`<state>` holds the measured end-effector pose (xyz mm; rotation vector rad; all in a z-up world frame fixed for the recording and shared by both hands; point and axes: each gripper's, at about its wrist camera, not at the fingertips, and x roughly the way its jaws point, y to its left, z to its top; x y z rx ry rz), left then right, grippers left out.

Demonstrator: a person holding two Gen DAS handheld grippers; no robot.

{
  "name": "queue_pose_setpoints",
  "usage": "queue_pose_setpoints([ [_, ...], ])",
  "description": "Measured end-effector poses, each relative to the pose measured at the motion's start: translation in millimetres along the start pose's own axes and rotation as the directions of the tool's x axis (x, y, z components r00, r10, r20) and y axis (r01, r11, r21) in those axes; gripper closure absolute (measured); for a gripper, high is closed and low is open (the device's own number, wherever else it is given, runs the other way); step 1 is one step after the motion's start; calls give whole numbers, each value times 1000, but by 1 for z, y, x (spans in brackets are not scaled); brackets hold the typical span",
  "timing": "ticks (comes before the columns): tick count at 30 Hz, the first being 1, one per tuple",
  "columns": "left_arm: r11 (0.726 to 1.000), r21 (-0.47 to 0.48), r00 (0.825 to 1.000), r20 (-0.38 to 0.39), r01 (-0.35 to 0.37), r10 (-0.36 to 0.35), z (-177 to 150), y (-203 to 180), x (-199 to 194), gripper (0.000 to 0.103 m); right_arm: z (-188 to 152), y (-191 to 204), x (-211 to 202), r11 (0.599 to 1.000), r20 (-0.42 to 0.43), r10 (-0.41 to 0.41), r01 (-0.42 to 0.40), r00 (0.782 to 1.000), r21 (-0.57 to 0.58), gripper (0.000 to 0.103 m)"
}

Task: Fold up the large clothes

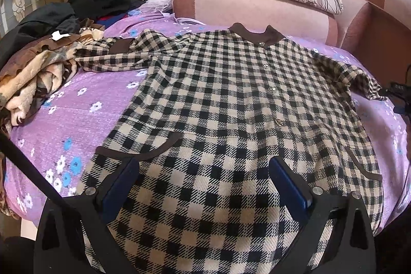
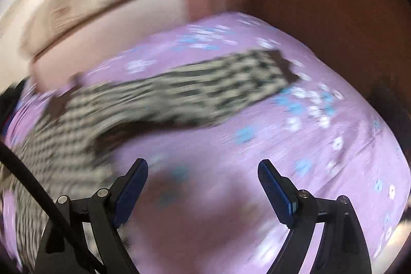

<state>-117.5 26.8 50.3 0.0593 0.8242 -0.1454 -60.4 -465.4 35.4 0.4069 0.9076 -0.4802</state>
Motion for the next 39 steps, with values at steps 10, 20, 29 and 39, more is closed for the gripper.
queue_pose_setpoints([
  [10,999,12,998,45,-39,39,2,-8,19,3,81,-91,91,951,15,88,-89,996,296,85],
  [20,996,5,995,50,-90,90,9,4,31,3,110,-82,67,918,168,-380,349,910,186,97],
  [29,977,-165,986,76,-132,146,33,87,13,3,71,-42,36,990,80,-69,58,994,128,57],
  [39,940,-339,991,-112,31,-73,11,179,34,3,-58,33,23,899,-248,438,-421,864,121,51],
])
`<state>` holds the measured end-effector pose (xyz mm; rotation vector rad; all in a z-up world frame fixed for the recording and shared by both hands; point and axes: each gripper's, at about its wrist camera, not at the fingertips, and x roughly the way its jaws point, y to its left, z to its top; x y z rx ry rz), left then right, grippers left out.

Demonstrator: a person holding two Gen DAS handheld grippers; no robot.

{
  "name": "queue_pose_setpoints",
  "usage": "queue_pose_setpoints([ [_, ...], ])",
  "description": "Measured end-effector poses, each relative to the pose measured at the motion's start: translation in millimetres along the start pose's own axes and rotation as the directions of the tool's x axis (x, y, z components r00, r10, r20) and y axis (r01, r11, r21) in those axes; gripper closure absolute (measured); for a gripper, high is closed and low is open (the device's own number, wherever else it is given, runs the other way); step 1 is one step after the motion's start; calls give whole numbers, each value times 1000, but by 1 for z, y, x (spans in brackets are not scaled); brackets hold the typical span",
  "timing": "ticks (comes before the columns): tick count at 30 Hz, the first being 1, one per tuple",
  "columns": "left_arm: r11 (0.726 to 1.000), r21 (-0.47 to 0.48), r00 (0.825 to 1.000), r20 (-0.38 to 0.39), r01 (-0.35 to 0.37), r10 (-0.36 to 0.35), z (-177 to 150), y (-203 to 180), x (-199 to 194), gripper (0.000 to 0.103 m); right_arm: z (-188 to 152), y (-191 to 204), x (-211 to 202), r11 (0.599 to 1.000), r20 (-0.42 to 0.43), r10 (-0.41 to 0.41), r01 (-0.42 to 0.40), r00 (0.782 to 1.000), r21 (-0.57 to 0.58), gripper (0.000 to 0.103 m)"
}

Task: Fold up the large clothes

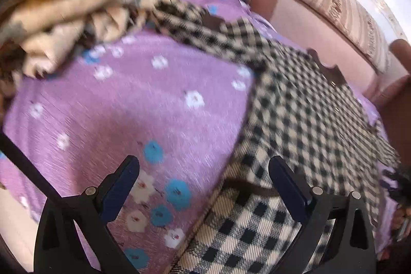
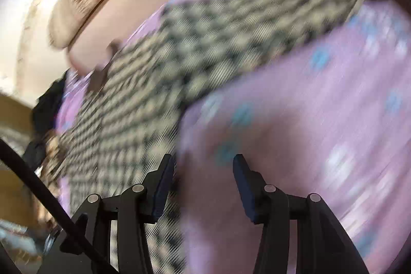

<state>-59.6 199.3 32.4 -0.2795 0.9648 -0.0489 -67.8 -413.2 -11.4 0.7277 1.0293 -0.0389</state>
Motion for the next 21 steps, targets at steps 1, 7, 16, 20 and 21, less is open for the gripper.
queue_pose_setpoints([
  [1,999,-2,999,-29,32,-32,-2,0,4,3,-10,5,-1,1000,1,4,-4,1000,-22,51],
  [7,987,40,984,-93,159,-154,-14,-10,5,18,-72,14,3,979,-105,202,-202,974,12,51],
  [16,949,28,937,-170,314,-305,-41,-14,-12,28,-141,-5,-25,938,-144,345,-335,927,89,51],
  [20,948,23,933,-187,316,-307,-51,-15,-17,28,-179,-10,-35,930,-163,365,-353,917,100,51],
  [21,950,29,935,-190,310,-299,-55,-17,-19,28,-183,-4,-35,933,-169,359,-349,918,86,51],
])
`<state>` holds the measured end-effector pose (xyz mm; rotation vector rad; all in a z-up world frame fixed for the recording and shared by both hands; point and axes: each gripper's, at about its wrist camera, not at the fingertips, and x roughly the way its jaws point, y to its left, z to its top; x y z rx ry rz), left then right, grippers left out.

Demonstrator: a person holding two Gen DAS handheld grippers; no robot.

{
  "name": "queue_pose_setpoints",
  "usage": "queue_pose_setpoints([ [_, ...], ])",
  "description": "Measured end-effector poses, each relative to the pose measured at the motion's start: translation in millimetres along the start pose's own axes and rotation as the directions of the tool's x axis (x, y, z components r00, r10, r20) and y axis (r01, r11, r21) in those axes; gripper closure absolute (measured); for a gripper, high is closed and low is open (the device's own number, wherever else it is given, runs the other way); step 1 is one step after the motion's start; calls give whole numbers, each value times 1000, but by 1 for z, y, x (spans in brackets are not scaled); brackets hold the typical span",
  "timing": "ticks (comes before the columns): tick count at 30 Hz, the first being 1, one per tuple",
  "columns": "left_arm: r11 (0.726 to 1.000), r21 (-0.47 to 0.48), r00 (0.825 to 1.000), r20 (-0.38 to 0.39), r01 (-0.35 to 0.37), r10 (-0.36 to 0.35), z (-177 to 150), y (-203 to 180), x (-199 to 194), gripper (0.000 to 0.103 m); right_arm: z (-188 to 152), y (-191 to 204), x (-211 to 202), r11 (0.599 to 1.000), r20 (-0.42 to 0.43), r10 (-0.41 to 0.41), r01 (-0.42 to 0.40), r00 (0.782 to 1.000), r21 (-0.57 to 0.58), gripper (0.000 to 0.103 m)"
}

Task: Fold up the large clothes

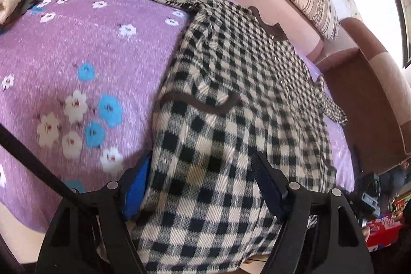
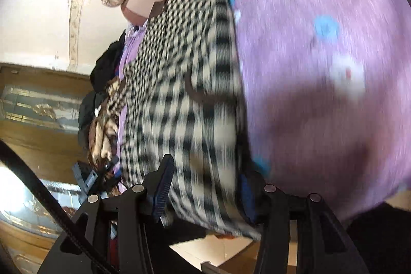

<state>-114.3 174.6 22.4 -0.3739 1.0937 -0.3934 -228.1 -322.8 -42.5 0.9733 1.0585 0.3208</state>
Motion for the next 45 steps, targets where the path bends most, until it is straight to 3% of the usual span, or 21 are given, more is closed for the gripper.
queue_pose_setpoints([
  [3,999,22,1000,-11,-28,28,-9,-10,2,28,-17,14,8,996,3,-51,51,999,-67,53],
  [5,995,47,996,-11,-87,87,-14,-19,3,45,-21,23,13,988,7,-106,106,994,-117,78],
  [6,987,63,989,-8,-145,145,-15,-22,3,74,-21,28,14,979,15,-145,145,989,-142,93],
  [7,974,82,977,-8,-213,214,-17,-26,1,96,-20,30,10,976,27,-153,155,988,-151,94],
  [10,990,28,990,-1,-140,141,-21,-22,-18,96,-19,30,-11,978,67,-150,158,986,-139,96],
  [15,992,9,991,45,-129,128,-45,-20,-57,97,-32,21,-45,970,79,-194,203,978,-133,97],
  [20,969,27,969,35,-245,244,-65,-10,-67,99,-49,6,-54,953,28,-272,273,962,-133,96],
  [24,975,7,972,78,-224,223,-64,0,-92,97,-43,24,-70,925,85,-315,326,945,-195,92],
  [26,969,-2,963,116,-246,245,-50,3,-100,84,-31,42,-80,898,144,-338,364,930,-247,90],
  [27,964,-11,954,141,-266,265,-37,4,-103,70,-26,48,-83,892,160,-339,371,927,-259,83],
  [28,958,-23,945,164,-284,284,-27,4,-104,62,-14,59,-84,880,189,-341,383,921,-279,73],
  [30,948,-44,921,225,-316,318,-3,2,-108,57,3,76,-82,866,225,-339,396,914,-306,66],
  [33,943,-80,893,304,-322,331,45,4,-103,43,29,102,-65,835,268,-344,424,900,-350,66],
  [35,931,-100,863,351,-351,363,72,6,-94,43,42,117,-48,814,287,-353,444,890,-376,65],
  [36,918,-96,843,367,-386,393,85,5,-88,43,50,124,-39,803,292,-357,451,888,-390,65],
  [38,863,-56,784,391,-502,481,117,1,-69,43,67,133,-18,785,290,-360,456,887,-419,65],
  [40,816,7,744,415,-579,524,143,-2,-53,43,83,140,5,762,285,-371,465,884,-450,65],
  [42,777,71,720,435,-626,541,166,-5,-39,43,94,143,27,737,281,-386,477,879,-479,62],
  [45,732,149,705,449,-665,549,194,-5,-21,43,112,143,66,697,264,-424,499,866,-516,61],
])
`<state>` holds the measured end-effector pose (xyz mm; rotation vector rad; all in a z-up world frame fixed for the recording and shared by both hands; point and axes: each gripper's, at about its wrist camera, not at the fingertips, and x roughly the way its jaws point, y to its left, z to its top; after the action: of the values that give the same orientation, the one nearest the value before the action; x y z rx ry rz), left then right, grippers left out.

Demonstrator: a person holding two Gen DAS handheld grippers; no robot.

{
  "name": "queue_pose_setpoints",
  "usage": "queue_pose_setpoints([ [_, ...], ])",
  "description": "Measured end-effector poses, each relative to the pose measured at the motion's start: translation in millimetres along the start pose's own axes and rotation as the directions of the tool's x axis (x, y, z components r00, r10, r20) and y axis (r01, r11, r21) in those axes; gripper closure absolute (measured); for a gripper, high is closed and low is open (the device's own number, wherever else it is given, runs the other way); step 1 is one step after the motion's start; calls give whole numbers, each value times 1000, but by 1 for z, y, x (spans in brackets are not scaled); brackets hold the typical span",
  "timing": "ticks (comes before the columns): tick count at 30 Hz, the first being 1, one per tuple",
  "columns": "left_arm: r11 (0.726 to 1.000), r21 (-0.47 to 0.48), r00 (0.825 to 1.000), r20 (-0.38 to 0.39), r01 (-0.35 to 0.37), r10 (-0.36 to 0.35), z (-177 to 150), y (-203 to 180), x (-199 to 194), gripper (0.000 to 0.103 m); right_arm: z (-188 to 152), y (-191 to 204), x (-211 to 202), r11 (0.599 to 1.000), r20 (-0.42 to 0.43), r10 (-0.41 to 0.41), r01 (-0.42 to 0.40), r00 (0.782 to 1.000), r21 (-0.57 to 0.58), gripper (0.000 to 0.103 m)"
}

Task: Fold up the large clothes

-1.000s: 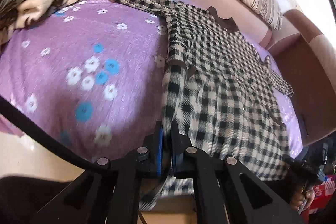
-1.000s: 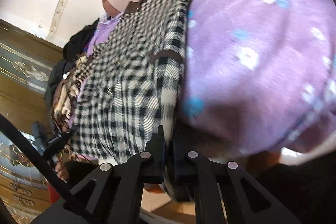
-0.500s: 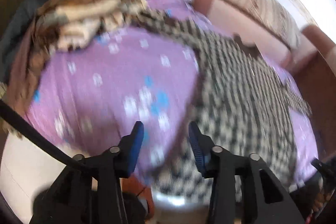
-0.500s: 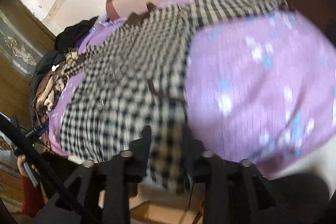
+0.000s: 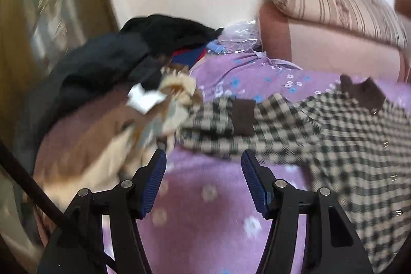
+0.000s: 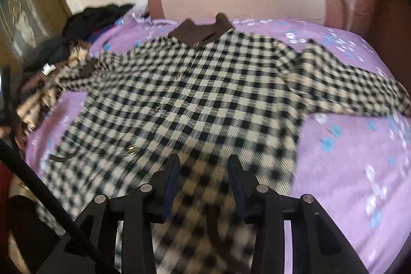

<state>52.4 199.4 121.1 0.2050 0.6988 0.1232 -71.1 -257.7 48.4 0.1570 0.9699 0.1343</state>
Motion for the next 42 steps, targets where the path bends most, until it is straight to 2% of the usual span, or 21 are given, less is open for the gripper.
queue_pose_setpoints([
  [3,997,78,1000,-2,-25,25,18,-6,31,43,5,3,40,1000,-47,-14,12,999,-27,61],
  [6,997,83,1000,-25,2,0,23,-4,60,43,-2,-4,68,1000,-97,-5,5,995,-4,60],
  [8,996,81,998,-53,41,-37,20,-3,76,43,-2,-3,70,1000,-71,-14,12,997,-29,59],
  [10,990,128,996,-80,56,-46,15,-8,87,43,1,2,72,997,-69,-21,16,997,-70,52],
  [16,957,288,997,-67,-17,38,10,-30,109,43,1,10,78,994,-47,-33,28,998,-104,43],
  [21,886,443,986,-21,-139,165,3,-52,132,43,3,9,79,996,-39,-26,23,999,-90,39],
  [23,878,452,982,-23,-156,187,4,-54,140,45,3,10,80,996,-36,-31,27,999,-89,39],
  [24,885,441,982,-38,-148,183,5,-54,145,56,4,10,81,995,-32,-35,32,999,-90,39],
  [25,895,425,983,-55,-137,177,7,-54,148,80,4,11,81,995,-30,-38,35,999,-92,39],
  [26,908,399,982,-76,-128,172,10,-52,151,95,3,11,81,995,-28,-40,37,999,-93,39],
  [27,929,351,982,-104,-112,158,14,-46,153,99,3,11,80,995,-26,-42,39,999,-93,39],
  [29,980,196,991,-118,-45,70,27,-28,146,99,3,11,80,995,-23,-45,42,999,-94,39],
  [30,990,139,992,-115,-30,46,32,-22,140,99,3,11,79,995,-23,-44,42,999,-90,39],
  [32,999,52,996,-90,11,-7,42,-15,127,99,4,9,78,996,-24,-40,38,999,-80,40],
  [33,998,-1,995,-75,58,-58,49,-14,115,99,5,8,77,997,-25,-37,35,999,-75,40],
  [35,991,-47,990,-59,126,-129,57,-21,99,99,7,5,74,999,-26,-14,13,1000,-42,40],
  [37,972,-59,973,-32,227,-230,65,-41,76,99,11,-1,66,1000,-10,11,-11,1000,-4,40],
  [39,943,-56,944,-16,327,-328,72,-68,57,99,14,-6,58,1000,17,10,-10,1000,20,40],
  [41,894,-49,895,-11,445,-446,75,-106,35,99,18,-12,47,999,50,4,-6,999,44,40],
  [42,862,-47,863,-15,504,-505,76,-128,24,100,20,-16,42,998,64,-1,-3,998,56,40],
])
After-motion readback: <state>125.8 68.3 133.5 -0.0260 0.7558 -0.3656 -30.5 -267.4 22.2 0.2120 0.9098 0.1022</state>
